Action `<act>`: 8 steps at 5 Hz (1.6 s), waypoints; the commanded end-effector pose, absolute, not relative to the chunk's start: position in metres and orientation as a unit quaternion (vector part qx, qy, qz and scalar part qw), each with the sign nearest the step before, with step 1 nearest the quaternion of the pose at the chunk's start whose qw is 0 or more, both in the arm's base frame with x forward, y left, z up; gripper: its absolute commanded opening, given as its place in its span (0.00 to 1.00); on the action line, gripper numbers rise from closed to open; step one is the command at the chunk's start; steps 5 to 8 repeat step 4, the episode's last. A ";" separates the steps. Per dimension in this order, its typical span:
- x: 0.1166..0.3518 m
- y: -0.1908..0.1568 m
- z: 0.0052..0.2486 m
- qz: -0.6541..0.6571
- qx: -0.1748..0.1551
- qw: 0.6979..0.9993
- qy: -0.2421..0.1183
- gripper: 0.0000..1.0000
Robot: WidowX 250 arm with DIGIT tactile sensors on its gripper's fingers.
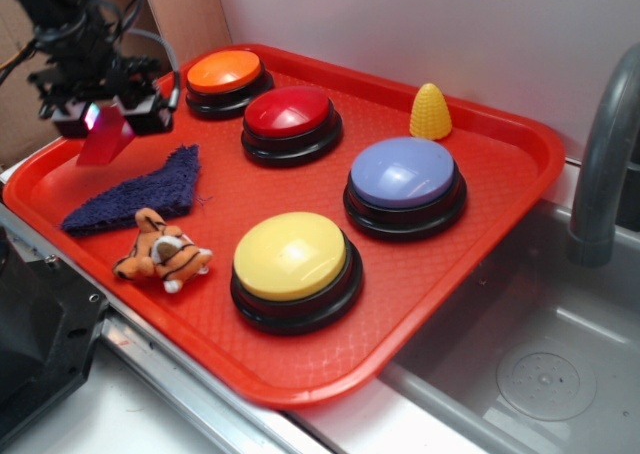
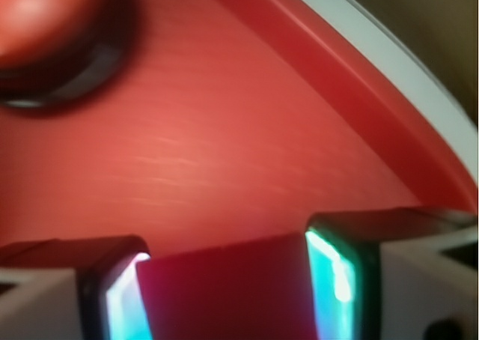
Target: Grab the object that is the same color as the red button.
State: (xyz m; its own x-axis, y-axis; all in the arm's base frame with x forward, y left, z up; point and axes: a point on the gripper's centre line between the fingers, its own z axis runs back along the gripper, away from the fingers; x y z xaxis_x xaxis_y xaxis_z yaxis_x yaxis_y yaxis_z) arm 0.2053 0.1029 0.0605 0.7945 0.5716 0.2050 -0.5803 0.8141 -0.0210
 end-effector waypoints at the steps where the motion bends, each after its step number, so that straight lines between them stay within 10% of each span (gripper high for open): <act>1: 0.243 0.039 0.127 0.082 -0.010 0.992 -0.090 0.00; 4: 0.223 0.007 0.207 -0.007 0.021 0.991 -0.135 0.00; 8: 0.223 0.007 0.207 -0.007 0.021 0.991 -0.135 0.00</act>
